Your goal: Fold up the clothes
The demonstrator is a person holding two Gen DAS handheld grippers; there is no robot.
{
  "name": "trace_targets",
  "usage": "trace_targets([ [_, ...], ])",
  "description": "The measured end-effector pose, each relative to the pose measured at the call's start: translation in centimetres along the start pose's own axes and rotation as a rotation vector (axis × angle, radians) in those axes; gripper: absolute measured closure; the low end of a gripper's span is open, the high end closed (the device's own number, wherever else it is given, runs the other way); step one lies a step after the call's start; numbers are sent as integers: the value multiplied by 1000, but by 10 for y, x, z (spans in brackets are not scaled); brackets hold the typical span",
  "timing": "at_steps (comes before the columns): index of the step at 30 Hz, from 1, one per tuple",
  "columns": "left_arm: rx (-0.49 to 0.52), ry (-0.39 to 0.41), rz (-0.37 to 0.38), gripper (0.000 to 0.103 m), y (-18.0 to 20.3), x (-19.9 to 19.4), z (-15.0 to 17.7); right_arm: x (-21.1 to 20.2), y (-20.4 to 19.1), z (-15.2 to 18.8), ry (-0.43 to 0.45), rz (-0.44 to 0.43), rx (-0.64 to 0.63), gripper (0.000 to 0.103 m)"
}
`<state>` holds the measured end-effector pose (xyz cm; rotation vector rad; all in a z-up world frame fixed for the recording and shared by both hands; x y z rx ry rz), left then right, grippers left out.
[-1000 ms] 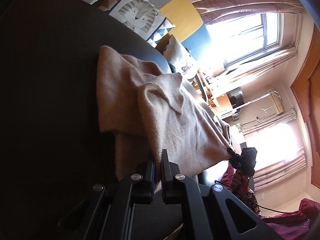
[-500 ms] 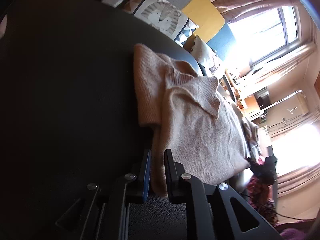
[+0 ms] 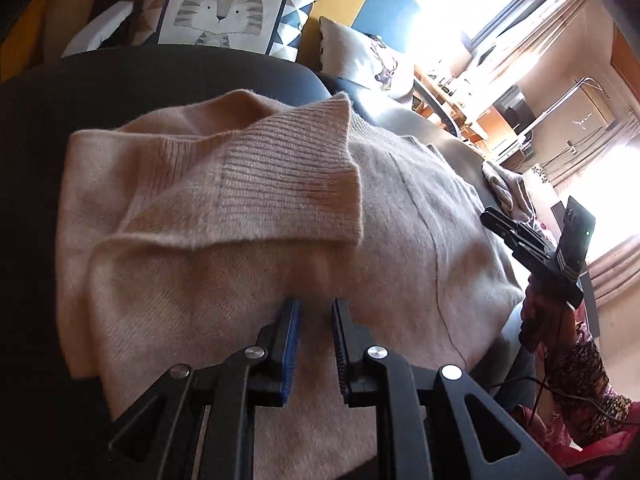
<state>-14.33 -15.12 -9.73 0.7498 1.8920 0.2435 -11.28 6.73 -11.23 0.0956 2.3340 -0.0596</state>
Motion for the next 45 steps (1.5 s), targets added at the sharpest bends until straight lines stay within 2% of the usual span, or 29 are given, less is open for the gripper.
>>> trace_targets([
  [1,9,-4,-1,87,3,5,-4,3,3,2,-6,-12,32,70],
  [3,-13,36,-35,87,-8,0,-13,5,11,3,-7,-47,108,64],
  [6,-46,97,-86,87,-25,-8,-26,7,17,4,-5,-94,169,63],
  [12,-113,219,-188,87,-60,-25,-52,6,14,4,-2,-67,142,62],
  [18,-171,336,-284,87,-91,-42,-75,-1,17,-1,12,-67,168,62],
  [20,-113,337,-261,87,-68,-28,-73,-11,21,-10,46,-61,221,62],
  [23,-28,337,-232,87,-36,-9,-71,-14,12,-28,44,-120,276,62],
  [27,11,300,-289,85,-36,8,-78,1,-22,-54,38,-103,116,62],
  [30,-15,323,-254,83,-39,4,-75,26,-42,-58,-11,-90,10,62],
  [32,-44,331,-220,81,-41,1,-71,40,-40,-56,-37,-77,-3,62],
  [37,-102,348,-142,80,-48,-2,-68,50,5,-51,-54,-24,115,64],
  [42,-126,353,-93,80,-51,1,-72,50,27,-48,-31,-86,237,63],
  [45,-127,355,-91,80,-51,2,-73,31,29,-50,-3,-139,279,63],
])
Point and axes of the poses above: each gripper's, at about its wrist camera, not at the fingertips, and x roughly the way its jaws point, y to its right, z to its underside, the point moved 10 cm from there along x, roughly the way its jaws point, and after that the axes turned 1 degree about x, right-handed, at the moved point
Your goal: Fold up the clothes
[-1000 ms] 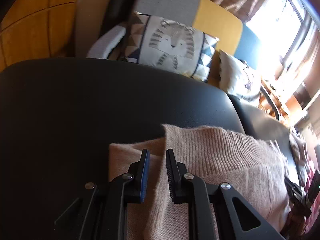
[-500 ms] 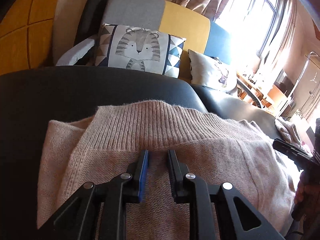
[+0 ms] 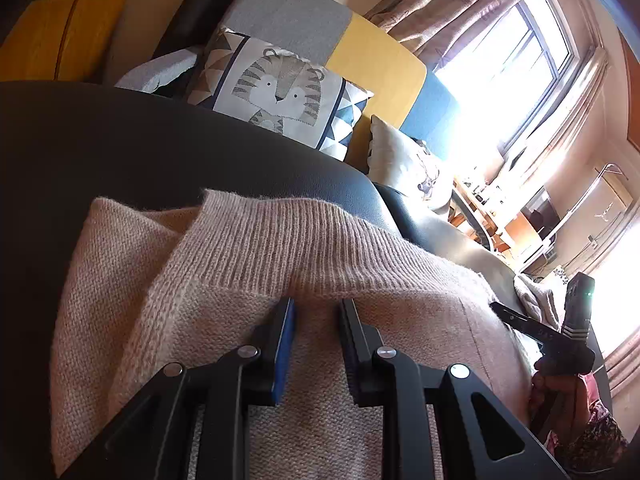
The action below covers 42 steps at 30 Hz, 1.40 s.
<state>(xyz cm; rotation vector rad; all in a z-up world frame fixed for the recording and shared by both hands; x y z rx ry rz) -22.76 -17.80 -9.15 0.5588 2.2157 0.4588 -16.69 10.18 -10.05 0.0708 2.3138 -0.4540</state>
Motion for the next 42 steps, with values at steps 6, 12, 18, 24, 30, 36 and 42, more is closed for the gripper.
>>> trace_targets([
  [6,7,-15,-12,80,6,-1,-1,-87,16,23,83,-33,94,63],
  [12,209,-24,47,79,104,11,21,-124,13,77,44,-45,82,73],
  [18,415,-32,105,79,201,23,46,-101,-12,106,-27,-1,-61,82],
  [24,559,-120,75,77,219,57,93,-102,44,132,-14,45,112,96],
  [30,476,-127,153,77,212,54,92,-124,57,132,64,-91,305,95],
  [36,490,-118,137,77,213,54,93,-125,38,134,32,-117,230,92],
  [42,474,-120,156,77,212,54,93,-126,65,140,52,-71,335,93],
])
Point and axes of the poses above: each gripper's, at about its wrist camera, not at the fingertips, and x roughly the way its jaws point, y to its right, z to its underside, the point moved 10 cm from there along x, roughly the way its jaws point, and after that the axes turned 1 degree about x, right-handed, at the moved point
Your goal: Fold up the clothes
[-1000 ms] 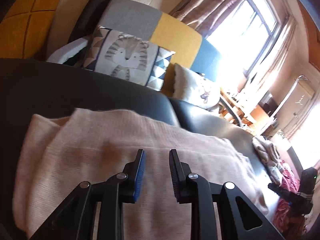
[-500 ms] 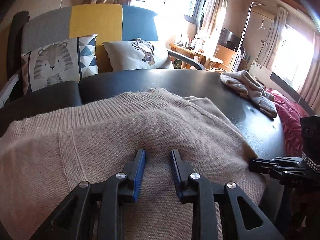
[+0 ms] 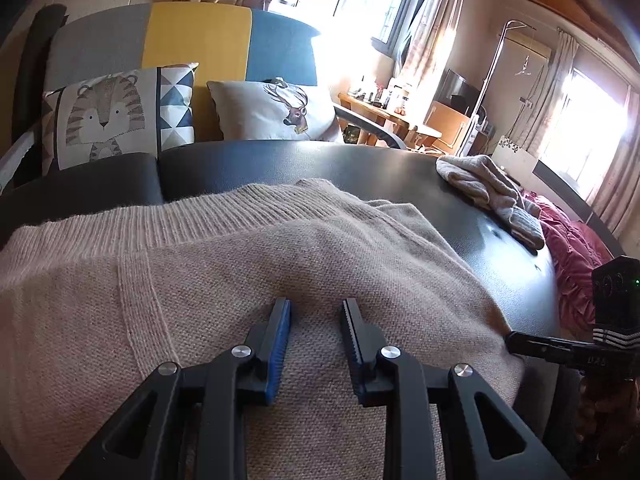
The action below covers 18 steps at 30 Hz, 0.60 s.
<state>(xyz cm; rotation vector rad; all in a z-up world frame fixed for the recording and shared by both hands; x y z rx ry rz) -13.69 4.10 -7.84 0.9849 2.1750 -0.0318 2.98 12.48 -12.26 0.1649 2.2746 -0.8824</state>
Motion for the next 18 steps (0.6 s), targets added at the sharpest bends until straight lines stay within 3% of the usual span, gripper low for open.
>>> trace_targets([
  [4,1,-2,-4,77,-1,1,1,0,-46,-17,37,-48,-133,93],
  [9,37,-6,-48,77,3,0,0,54,-93,-30,3,-45,-217,93],
  [12,63,-6,-82,76,6,-1,0,87,-91,-25,-31,55,-255,93],
  [18,60,-9,-81,75,5,0,1,93,-83,-23,-10,87,-271,94],
])
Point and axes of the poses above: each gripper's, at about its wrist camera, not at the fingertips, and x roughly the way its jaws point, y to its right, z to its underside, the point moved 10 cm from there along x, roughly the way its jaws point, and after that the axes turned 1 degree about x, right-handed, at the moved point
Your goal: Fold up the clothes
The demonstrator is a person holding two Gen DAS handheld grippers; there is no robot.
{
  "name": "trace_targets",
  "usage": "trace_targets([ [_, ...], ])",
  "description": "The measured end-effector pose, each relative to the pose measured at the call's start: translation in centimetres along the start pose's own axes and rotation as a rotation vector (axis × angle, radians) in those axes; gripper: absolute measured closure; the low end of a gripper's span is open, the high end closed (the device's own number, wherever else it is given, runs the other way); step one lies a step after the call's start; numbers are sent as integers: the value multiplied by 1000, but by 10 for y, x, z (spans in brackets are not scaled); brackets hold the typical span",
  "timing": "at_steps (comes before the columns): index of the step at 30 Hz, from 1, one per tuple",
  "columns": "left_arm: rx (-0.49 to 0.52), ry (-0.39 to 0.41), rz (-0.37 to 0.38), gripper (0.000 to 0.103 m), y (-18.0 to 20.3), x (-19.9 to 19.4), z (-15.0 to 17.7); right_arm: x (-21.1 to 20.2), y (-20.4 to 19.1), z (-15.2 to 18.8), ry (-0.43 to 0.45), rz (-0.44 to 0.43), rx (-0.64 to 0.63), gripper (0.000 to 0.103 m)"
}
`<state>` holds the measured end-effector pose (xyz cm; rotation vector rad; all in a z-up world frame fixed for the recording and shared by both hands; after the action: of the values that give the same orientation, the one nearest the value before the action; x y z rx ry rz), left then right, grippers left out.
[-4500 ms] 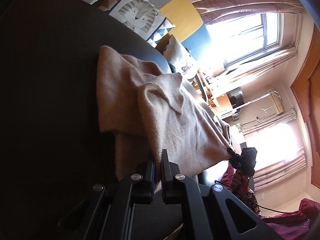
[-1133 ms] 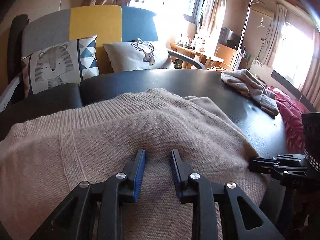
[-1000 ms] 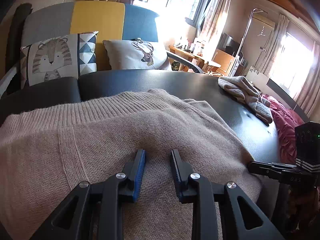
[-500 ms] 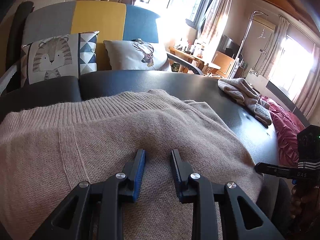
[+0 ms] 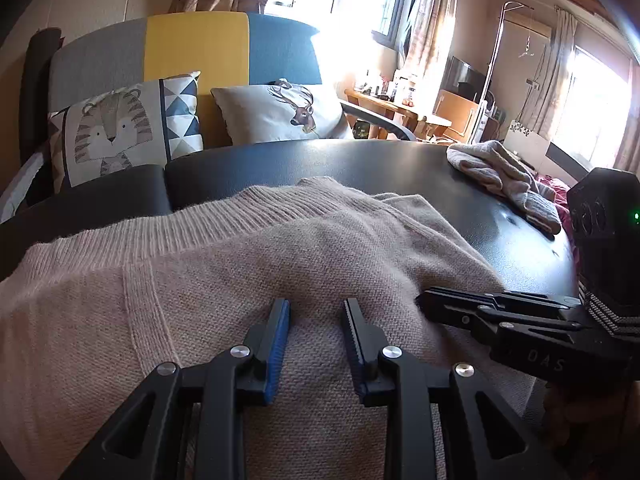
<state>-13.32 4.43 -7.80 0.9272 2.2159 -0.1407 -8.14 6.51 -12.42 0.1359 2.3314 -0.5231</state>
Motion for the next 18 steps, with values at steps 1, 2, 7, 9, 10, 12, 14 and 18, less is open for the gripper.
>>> trace_targets([
  [1,-2,0,2,75,0,0,0,1,1,1,3,4,-2,94],
  [2,-2,-1,1,75,0,0,0,1,2,1,7,9,-4,94],
  [7,-2,0,-48,75,-3,-8,0,2,4,2,14,22,-13,94],
  [9,-32,13,-88,75,-12,-19,2,2,5,2,16,11,-4,94],
  [10,-53,16,-104,75,-17,-25,5,3,6,2,16,6,1,94],
  [12,-88,20,-151,75,-35,-38,12,3,6,2,17,1,5,94],
  [14,-109,30,-219,76,-56,-53,20,3,7,2,17,1,5,94],
  [18,-162,37,-317,76,-90,-74,37,2,6,1,17,5,0,94],
])
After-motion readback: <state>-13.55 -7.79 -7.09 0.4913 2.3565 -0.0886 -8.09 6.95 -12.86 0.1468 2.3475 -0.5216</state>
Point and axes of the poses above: each gripper's, at about its wrist camera, not at the fingertips, and x roughly the way its jaws point, y to its right, z to its underside, the point moved 10 cm from there along x, roughly the way its jaws point, and after that the axes turned 1 degree about x, right-handed, at the moved point
